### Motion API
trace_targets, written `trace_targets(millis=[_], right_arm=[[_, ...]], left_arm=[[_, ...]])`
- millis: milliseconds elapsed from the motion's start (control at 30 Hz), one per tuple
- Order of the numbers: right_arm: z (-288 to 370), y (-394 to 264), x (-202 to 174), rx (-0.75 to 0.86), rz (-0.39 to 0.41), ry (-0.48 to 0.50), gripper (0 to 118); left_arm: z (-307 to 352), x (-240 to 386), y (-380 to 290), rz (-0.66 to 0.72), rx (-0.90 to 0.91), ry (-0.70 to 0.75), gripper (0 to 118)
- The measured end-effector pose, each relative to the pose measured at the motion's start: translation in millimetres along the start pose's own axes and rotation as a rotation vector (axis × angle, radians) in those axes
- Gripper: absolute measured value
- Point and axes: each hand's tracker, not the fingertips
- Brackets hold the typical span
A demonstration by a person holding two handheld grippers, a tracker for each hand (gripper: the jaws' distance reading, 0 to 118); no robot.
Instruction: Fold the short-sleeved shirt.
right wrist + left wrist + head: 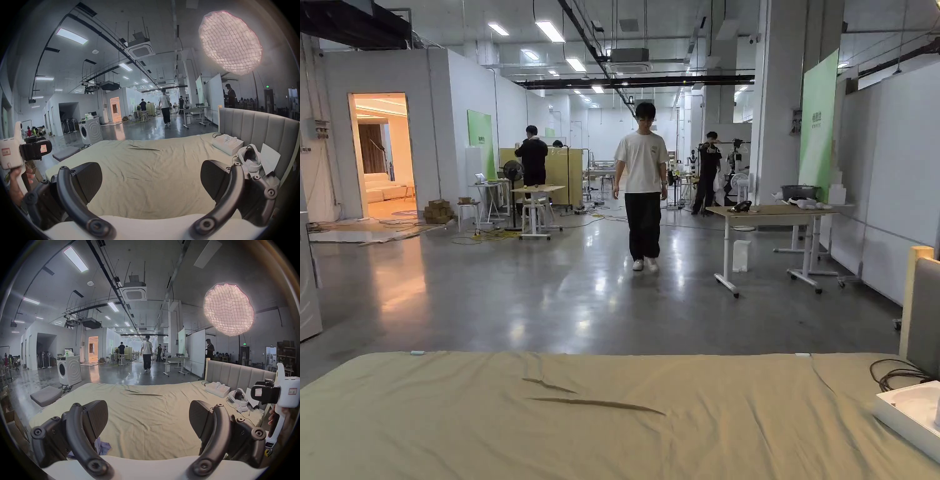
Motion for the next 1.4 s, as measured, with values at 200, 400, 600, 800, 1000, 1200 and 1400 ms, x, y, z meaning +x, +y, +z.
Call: trace_targets(millis=[200, 400, 600, 800, 1000, 1200, 1400], right_arm=[[1.6, 1.4, 2.6, 0.015, -0.021, -0.002, 118], [2.0, 2.7, 3.7, 0.017, -0.023, -0.002, 118], [2.6, 3.2, 2.4, 0.016, 0.001, -0.014, 118], [1.8, 4.2, 1.4, 0.017, -0.004, -0.008, 118], [-0.1, 3.6, -3.3, 0.006, 0.021, -0.006, 118], [-0.4, 3.9, -6.6, -0.002, 0.027, -0.007, 118], [-2.1, 0.6, -9.7, -0.014, 0.059, -0.019, 118]], left_arm=[[0.7, 0.9, 1.6, -0.016, 0.002, 0.016, 105], [-1.1, 3.3, 2.5, -0.015, -0.005, 0.011, 105], [-0.4, 3.0, 4.3, -0.010, -0.003, 0.014, 105], [0.8, 0.1, 5.2, -0.005, -0.001, 0.017, 105], [1.2, -2.5, 5.9, -0.011, -0.003, 0.030, 105], [3.3, -6.8, 6.4, 0.014, 0.000, 0.032, 105], [3.7, -8.1, 6.4, 0.016, 0.004, 0.035, 105]])
